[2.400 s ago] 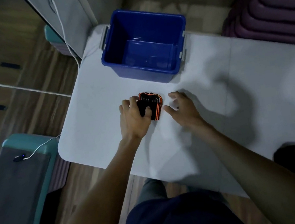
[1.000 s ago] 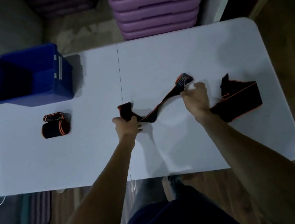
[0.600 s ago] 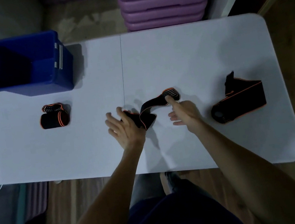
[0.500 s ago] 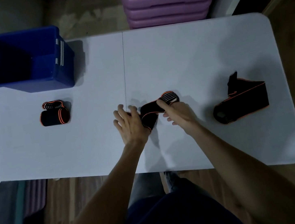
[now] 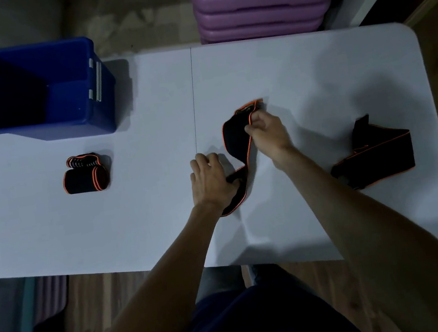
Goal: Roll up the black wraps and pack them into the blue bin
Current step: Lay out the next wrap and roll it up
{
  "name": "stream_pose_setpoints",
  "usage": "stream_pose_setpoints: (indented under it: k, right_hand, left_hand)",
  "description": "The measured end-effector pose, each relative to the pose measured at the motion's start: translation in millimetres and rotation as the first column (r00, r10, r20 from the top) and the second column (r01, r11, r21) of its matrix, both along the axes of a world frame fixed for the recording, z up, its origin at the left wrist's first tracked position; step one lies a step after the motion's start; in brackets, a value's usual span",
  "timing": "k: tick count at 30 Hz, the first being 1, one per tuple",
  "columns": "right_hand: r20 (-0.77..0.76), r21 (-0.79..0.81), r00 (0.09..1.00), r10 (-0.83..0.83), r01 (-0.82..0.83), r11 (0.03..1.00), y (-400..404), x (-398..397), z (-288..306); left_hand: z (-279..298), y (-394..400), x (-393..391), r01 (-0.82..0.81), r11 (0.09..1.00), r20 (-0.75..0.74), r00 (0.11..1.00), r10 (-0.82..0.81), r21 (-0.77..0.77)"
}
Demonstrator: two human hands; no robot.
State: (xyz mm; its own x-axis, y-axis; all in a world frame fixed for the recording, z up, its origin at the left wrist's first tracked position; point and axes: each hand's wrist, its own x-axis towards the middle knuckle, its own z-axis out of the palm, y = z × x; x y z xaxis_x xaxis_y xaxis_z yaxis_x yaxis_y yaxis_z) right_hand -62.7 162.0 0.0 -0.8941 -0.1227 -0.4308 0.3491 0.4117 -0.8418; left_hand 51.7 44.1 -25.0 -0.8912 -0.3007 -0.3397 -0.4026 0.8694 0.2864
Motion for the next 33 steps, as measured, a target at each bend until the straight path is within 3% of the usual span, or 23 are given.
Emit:
stream_pose_setpoints:
  k: [3,7,10,13,16,22,26,29,33]
  right_hand:
    - [0.005,0.021,0.998,-0.055,0.055,0.998,4.7,-27.2,-6.4]
    - [-0.078,0.331,0.992,-0.101,0.122,0.936,22.9,-41.4,-23.0]
    - [-0.153,0.345,0.982,-0.114,0.161,0.925,36.2,-22.6,-27.9]
    - [-0.173,0.393,0.984,0.052,0.021,0.919,46.6,0.9,-38.7]
    - [-0.108,0.476,0.968,0.227,-0.15,0.867,50.0,16.9,-48.3]
    - [-0.093,0.515,0.915,0.393,-0.294,0.805,55.5,13.1,-46.4]
    - [-0.151,0.454,0.919,0.364,-0.263,0.851,68.4,12.5,-38.2]
    - [-0.287,0.46,0.923,0.257,-0.102,0.882,102.9,15.5,-28.0]
    - [-0.36,0.597,0.872,0.332,-0.058,0.8,182.3,27.0,-11.9]
  left_hand:
    - [1.9,-5.9,-16.0,0.041,0.999,0.008,0.999,-0.042,0.025]
    - [1.8,-4.7,-32.8,0.134,0.987,-0.019,0.991,-0.133,0.089]
    - [0.4,-0.9,-41.5,0.2,0.972,-0.08,0.978,-0.192,0.12]
    - [-4.2,3.6,-50.5,0.326,0.942,-0.089,0.944,-0.319,0.084]
    - [-9.3,8.2,-55.1,0.459,0.887,0.019,0.888,-0.459,-0.049]
    - [-10.5,5.7,-60.8,0.433,0.891,0.086,0.901,-0.425,-0.136]
    - [-3.2,12.4,-67.5,0.398,0.917,0.046,0.917,-0.396,-0.037]
    - [7.8,35.7,-77.2,0.346,0.933,-0.07,0.938,-0.341,0.1]
    - [18.5,93.0,-84.6,0.474,0.851,-0.108,0.881,-0.461,0.227]
